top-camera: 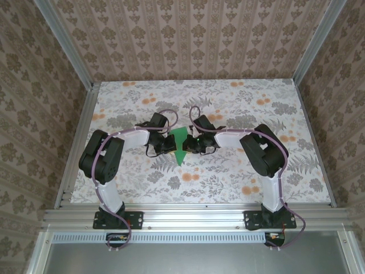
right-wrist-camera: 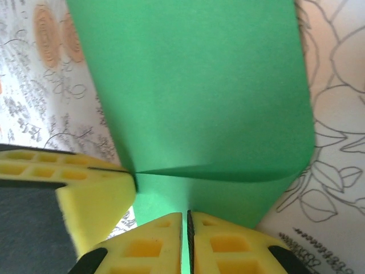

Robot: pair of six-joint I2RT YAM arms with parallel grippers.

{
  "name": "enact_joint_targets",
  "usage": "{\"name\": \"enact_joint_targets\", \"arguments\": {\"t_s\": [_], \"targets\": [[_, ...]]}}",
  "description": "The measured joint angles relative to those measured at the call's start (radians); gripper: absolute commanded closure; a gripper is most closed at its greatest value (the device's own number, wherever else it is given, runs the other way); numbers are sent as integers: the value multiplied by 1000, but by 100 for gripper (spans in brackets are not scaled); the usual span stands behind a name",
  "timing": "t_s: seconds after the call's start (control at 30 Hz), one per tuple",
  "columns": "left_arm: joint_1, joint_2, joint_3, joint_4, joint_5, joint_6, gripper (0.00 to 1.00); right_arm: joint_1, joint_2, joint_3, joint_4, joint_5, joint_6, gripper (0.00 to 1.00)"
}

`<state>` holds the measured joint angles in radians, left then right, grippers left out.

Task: Fold a paper plane with a square sheet of paper (pick it up from the middle)
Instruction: Third fold the triangle at the center of the table.

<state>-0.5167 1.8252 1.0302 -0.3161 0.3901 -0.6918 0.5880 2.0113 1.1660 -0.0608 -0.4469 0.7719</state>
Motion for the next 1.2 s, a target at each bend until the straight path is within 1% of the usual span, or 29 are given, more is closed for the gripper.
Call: {"name": "enact_joint_targets", "arguments": {"t_s": [0.07, 0.27, 0.33, 0.4, 0.53, 0.63, 0.8, 0.97, 1.2], "targets": [[0, 2, 5, -6, -2, 5, 98, 0, 2, 0, 1, 3, 21, 87], [-2, -1, 6, -4, -2, 14, 85, 2, 3, 0, 1, 22, 97, 87], [-5, -21, -6, 12, 3, 13, 82, 3, 3, 0, 1, 31, 118, 87], [-10, -68, -40, 42, 16, 5, 81, 6, 3, 0, 1, 42, 135, 87], [-31, -167, -126, 119, 45, -30, 81, 11, 0, 0, 1, 64, 172, 88], [-55, -197, -180, 161, 64, -56, 81, 13, 0, 0, 1, 77, 196, 88], [-87, -194, -217, 175, 87, -73, 84, 13, -1, 0, 1, 82, 224, 88], [-84, -163, -217, 175, 84, -76, 88, 13, -1, 0, 1, 83, 235, 88], [-82, -116, -200, 145, 74, -76, 91, 12, -1, 4, -2, 85, 251, 88]]}}
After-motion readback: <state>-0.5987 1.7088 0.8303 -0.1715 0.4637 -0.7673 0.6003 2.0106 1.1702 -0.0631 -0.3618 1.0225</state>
